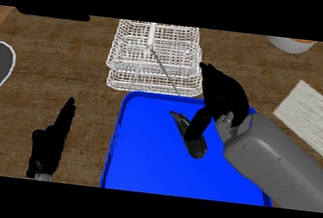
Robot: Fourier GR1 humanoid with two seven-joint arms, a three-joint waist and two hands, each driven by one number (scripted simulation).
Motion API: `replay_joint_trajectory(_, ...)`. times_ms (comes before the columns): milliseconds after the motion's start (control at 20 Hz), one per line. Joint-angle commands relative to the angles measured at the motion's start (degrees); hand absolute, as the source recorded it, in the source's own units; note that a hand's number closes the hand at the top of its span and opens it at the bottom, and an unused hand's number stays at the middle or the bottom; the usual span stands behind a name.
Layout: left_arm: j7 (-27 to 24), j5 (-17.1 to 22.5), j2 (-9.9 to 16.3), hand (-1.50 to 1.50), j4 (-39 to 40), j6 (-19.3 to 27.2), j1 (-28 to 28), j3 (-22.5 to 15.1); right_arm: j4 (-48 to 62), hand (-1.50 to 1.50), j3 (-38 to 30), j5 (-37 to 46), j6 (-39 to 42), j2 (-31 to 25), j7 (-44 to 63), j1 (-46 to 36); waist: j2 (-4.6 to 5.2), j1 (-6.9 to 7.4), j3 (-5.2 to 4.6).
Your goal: Pick the eggplant from the tray and place it in the tiered basket
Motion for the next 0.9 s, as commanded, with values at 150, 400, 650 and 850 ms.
replay_joint_trajectory(150,-0.3,0.8,0.8,0.00,0.9,-1.5,1.6,1.1,8.1,-1.50,4.1,0.9,7.3,3.4,8.6,-0.8,0.29,0.18,-0.25)
replay_joint_trajectory(400,0.1,-0.4,-0.3,0.00,1.2,-0.4,1.4,0.5,11.2,-1.50,2.4,-0.6,8.7,7.4,12.0,-3.3,0.26,0.03,-0.23)
replay_joint_trajectory(650,1.2,-0.9,-1.8,0.00,2.1,-0.4,0.6,-0.3,12.8,-1.50,2.6,1.1,8.0,11.2,11.3,-2.9,0.28,-0.17,-0.21)
replay_joint_trajectory(850,-0.1,-0.1,-1.3,0.00,4.2,-1.2,-1.1,1.5,15.2,-1.50,3.9,0.8,10.5,12.2,12.3,-2.5,0.31,-0.34,-0.28)
